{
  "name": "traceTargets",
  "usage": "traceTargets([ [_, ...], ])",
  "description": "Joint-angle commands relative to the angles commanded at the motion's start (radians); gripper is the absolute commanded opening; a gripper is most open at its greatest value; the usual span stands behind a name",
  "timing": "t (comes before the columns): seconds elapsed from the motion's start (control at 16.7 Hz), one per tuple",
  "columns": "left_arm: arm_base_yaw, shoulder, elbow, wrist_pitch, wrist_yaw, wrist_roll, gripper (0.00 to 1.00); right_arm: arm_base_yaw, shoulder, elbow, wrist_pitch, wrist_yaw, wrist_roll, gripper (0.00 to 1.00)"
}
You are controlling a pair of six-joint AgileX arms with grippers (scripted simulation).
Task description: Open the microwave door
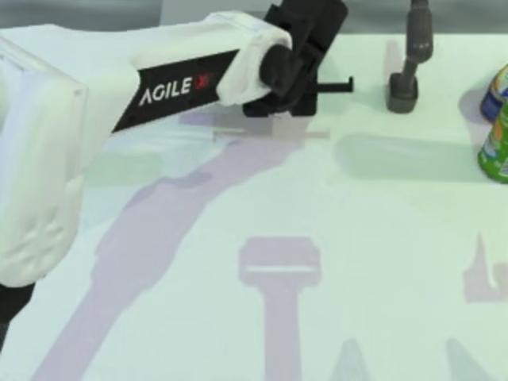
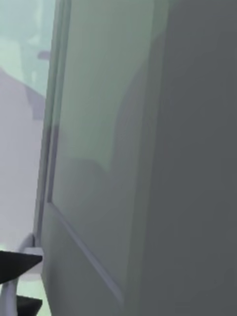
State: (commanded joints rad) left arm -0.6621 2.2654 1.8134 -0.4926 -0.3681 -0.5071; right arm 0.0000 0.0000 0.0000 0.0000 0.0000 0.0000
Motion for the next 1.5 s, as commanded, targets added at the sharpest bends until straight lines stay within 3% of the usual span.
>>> traceTargets([
  [0.72,0.005,-0.048,-0.082,0.052,0.035,0.052,0.00,0.000,0.000,0.000,0.000,0.000,0.000,1.00],
  [1.5,0.005,-0.048,-0.082,0.052,0.035,0.052,0.00,0.000,0.000,0.000,0.000,0.000,0.000,1.00],
])
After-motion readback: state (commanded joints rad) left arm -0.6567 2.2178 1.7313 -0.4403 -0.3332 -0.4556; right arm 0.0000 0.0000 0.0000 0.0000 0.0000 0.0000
